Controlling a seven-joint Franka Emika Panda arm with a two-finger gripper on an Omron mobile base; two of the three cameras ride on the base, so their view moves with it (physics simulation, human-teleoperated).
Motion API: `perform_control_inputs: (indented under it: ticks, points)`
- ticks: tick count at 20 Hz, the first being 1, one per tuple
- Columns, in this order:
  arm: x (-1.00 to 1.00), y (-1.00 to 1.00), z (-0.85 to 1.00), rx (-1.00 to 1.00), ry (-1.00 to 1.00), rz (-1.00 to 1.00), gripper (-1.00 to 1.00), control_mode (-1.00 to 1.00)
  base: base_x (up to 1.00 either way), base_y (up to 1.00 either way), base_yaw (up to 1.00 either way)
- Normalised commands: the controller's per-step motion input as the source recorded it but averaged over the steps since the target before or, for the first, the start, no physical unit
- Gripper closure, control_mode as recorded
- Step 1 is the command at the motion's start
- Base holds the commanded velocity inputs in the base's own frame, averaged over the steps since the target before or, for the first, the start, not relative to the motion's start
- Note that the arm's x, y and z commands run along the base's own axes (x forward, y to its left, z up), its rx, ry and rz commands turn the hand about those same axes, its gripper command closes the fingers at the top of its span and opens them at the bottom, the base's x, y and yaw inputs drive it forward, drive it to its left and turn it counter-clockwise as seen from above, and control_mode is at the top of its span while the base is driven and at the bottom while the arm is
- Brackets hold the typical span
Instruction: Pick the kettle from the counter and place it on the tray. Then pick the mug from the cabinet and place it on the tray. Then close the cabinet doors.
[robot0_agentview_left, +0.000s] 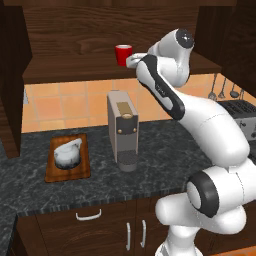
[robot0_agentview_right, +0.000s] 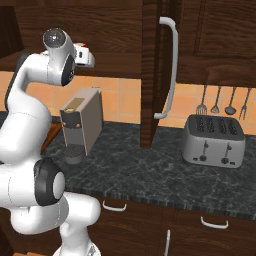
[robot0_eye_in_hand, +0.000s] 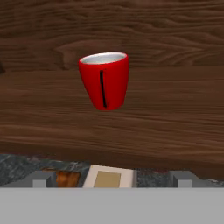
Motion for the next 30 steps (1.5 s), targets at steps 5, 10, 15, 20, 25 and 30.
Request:
perform_control_inputs:
  ticks: [5,10,15,20,25,30]
  points:
    - [0.47,0.00,0.00,0.00,0.00,0.07,-1.00,-1.00,0.00,0.00,0.00]
    - [0.36,0.00,0.01,0.00,0.00,0.04,-1.00,-1.00,0.00,0.00,0.00]
    - [0.18,0.07,0.09,0.00,0.00,0.00,-1.00,-1.00,0.00,0.00,0.00]
    - [0.24,0.30,0.01,-0.04,0.00,0.00,-1.00,-1.00,0.00,0.00,0.00]
    - [0.38,0.20,0.00,-0.02,0.00,0.00,-1.00,-1.00,0.00,0.00,0.00]
    - [0.40,0.10,0.00,0.00,0.00,0.00,-1.00,-1.00,0.00,0.00,0.00]
